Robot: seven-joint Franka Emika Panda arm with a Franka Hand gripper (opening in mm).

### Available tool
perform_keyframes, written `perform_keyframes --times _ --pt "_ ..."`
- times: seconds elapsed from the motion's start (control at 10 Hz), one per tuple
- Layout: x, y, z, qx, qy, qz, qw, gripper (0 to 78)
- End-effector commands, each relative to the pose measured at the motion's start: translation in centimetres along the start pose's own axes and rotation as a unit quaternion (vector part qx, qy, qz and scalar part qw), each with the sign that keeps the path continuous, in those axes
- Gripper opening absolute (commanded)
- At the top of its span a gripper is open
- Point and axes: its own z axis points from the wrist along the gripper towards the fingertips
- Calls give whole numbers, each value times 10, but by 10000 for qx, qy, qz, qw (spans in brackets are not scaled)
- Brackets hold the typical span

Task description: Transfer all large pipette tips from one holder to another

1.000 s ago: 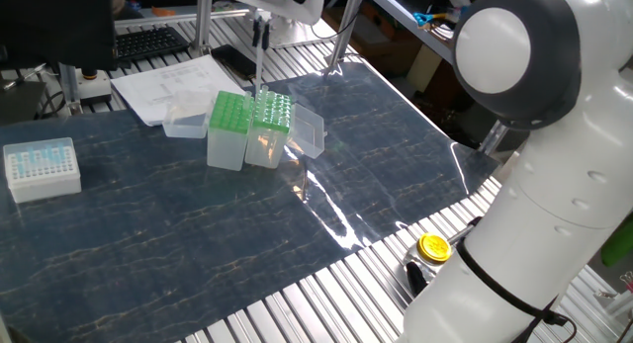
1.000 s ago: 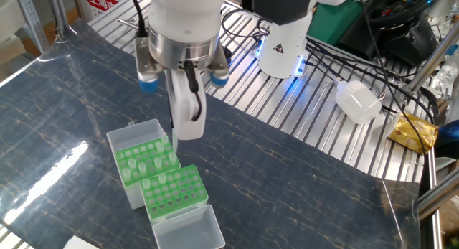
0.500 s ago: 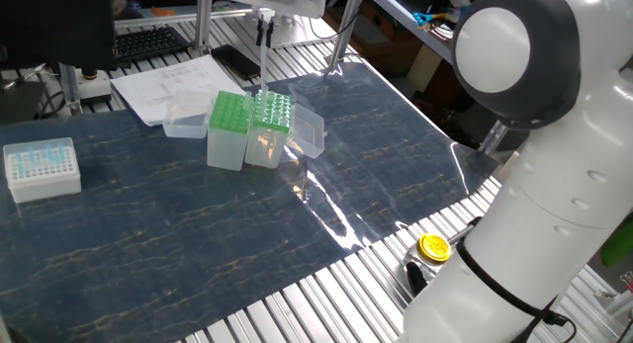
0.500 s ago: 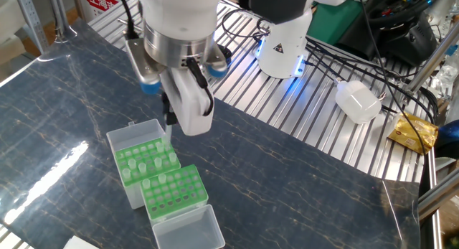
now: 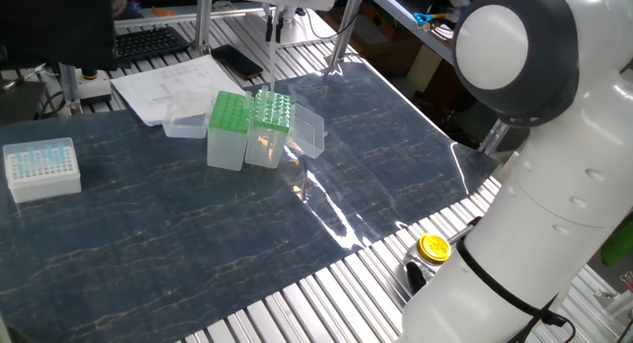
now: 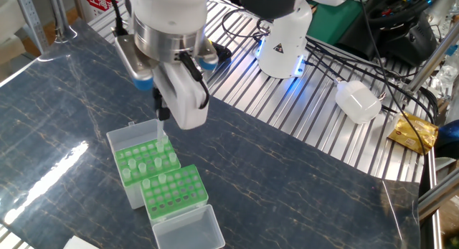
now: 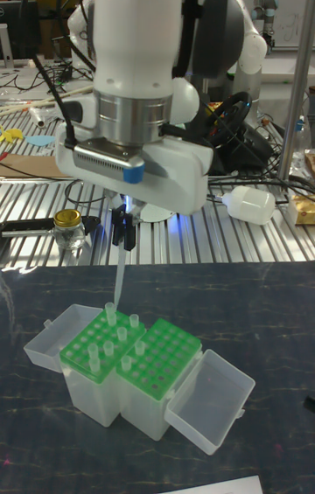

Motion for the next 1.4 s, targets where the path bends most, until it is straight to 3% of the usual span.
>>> perform_keyframes --times 0.1,0.9,1.4 --pt "-2 -3 2 -20 -46 -114 9999 11" --pt "1 -28 26 -150 -182 -556 9982 11" --pt "5 -34 35 -227 -143 -632 9976 11"
